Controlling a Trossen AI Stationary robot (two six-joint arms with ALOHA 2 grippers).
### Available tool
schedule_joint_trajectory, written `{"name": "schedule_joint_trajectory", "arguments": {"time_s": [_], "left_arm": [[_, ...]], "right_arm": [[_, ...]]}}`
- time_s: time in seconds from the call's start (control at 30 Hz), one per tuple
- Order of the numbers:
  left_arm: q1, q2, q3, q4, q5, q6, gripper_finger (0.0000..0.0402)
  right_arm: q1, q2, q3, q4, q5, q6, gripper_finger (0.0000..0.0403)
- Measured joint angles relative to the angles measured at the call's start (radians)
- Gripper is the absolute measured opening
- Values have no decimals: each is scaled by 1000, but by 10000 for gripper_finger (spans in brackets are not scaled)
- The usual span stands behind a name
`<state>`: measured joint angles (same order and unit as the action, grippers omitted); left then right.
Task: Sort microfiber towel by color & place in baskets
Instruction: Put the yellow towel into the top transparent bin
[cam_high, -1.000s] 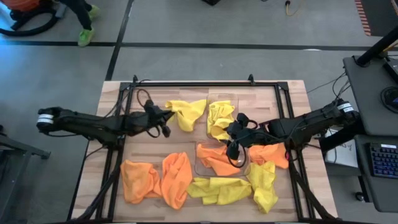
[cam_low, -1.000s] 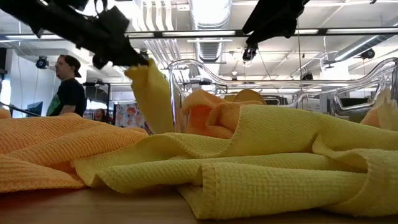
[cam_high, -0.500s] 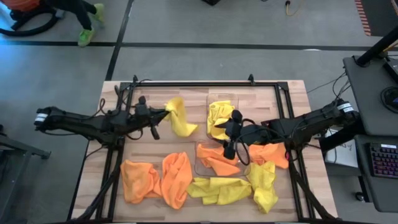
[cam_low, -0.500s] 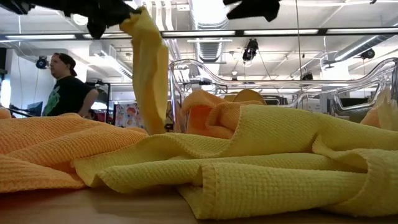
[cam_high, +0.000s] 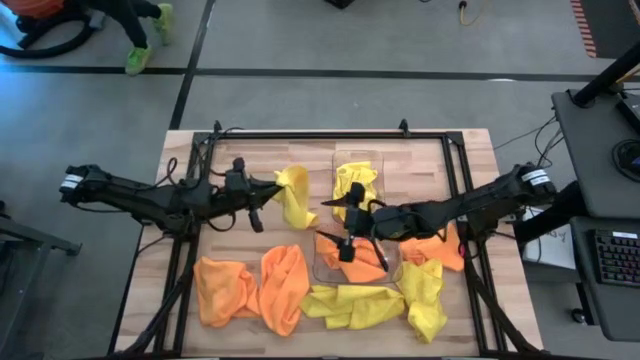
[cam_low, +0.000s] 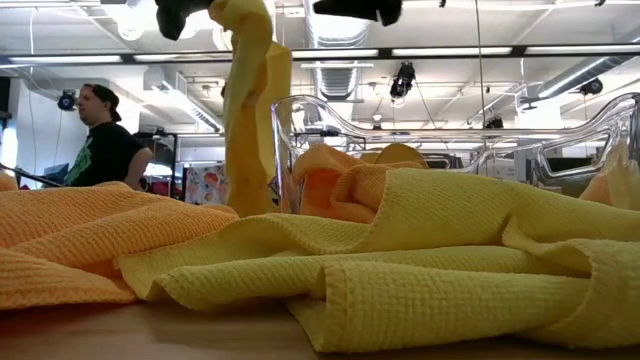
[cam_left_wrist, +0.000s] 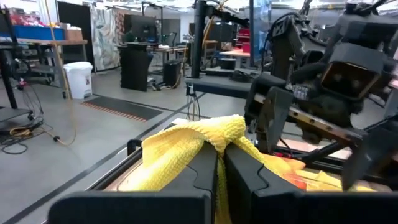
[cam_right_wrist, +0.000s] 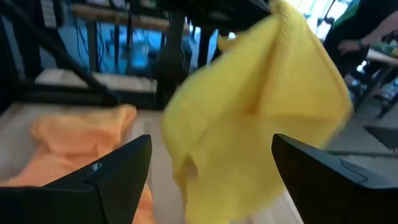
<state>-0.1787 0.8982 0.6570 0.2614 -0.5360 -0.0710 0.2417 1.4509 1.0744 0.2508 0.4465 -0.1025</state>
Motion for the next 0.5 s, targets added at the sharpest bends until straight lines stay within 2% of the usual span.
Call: {"name": "schedule_joint_trajectory", "arguments": {"time_s": [0.2,0.5], "left_arm": [[0,74,56,-23,-84,-1,0],[-19,142,131,-76,-108,15,0]], "right_arm": [[0,109,1,253,5,5,329],[-12,210,11,277,189,48,322]]}}
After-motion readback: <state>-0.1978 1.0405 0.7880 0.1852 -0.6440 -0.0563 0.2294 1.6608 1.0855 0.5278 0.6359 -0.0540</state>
